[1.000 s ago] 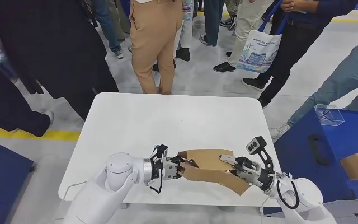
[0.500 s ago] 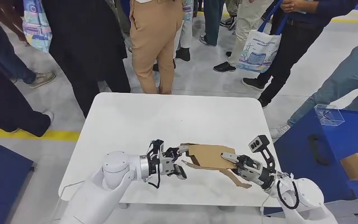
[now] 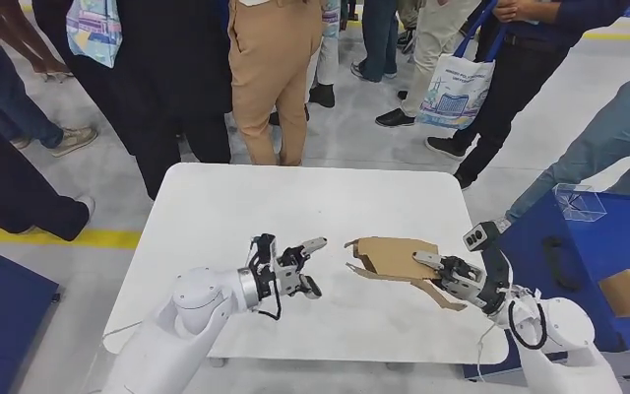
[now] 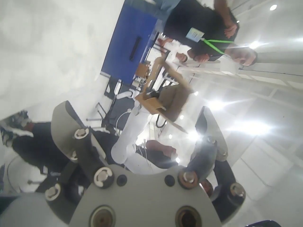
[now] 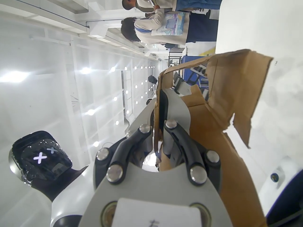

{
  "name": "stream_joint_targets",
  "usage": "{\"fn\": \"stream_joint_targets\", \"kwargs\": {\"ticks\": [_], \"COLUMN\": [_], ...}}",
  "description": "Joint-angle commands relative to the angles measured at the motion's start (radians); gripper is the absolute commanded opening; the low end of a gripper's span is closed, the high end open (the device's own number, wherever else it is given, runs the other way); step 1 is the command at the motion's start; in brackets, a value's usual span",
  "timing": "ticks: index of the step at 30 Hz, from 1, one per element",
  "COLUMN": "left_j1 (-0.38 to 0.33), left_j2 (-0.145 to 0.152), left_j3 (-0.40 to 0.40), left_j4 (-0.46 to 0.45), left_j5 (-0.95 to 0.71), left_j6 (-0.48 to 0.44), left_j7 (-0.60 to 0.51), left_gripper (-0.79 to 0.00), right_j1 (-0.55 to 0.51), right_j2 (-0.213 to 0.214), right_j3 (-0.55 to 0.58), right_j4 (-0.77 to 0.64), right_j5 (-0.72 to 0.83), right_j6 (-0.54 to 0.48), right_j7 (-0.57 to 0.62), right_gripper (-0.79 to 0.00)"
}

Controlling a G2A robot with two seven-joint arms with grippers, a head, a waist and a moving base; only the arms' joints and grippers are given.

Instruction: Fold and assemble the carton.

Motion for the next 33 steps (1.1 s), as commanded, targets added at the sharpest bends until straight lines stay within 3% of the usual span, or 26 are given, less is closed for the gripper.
{"fn": "stream_joint_targets", "kwargs": {"ticks": [1, 5, 9, 12, 14, 18, 25, 33], "left_j1": [0.056, 0.162, 0.14, 0.027, -0.05, -0.138, -0.167, -0.115], "left_j2": [0.004, 0.011, 0.007, -0.011, -0.028, -0.058, -0.081, -0.083], "left_j3": [-0.034, -0.04, 0.052, 0.156, 0.205, 0.258, 0.277, 0.242], "left_j4": [-0.086, -0.296, -0.384, -0.359, -0.32, -0.253, -0.196, -0.219], "left_j5": [0.058, 0.286, 0.469, 0.513, 0.526, 0.485, 0.445, 0.447], "left_j6": [-0.147, -0.372, -0.33, -0.195, -0.115, -0.059, -0.046, -0.104], "left_j7": [0.088, 0.188, 0.129, 0.041, 0.038, 0.066, 0.1, 0.146], "left_gripper": [0.0, 0.0, 0.0, 0.0, 0.0, 0.0, 0.0, 0.0], "right_j1": [0.031, 0.078, 0.097, 0.109, 0.117, 0.13, 0.153, 0.167], "right_j2": [0.003, 0.007, 0.01, 0.01, 0.012, 0.013, 0.014, 0.016], "right_j3": [-0.006, -0.031, -0.052, -0.064, -0.065, -0.061, -0.066, -0.069], "right_j4": [0.056, 0.13, 0.173, 0.203, 0.216, 0.235, 0.259, 0.278], "right_j5": [-0.011, -0.045, -0.045, -0.015, 0.001, 0.034, 0.085, 0.094], "right_j6": [-0.016, -0.073, -0.114, -0.101, -0.102, -0.104, -0.095, -0.107], "right_j7": [0.047, 0.14, 0.215, 0.252, 0.271, 0.29, 0.297, 0.287], "right_gripper": [-0.785, -0.785, -0.785, -0.785, -0.785, -0.785, -0.785, -0.785]}}
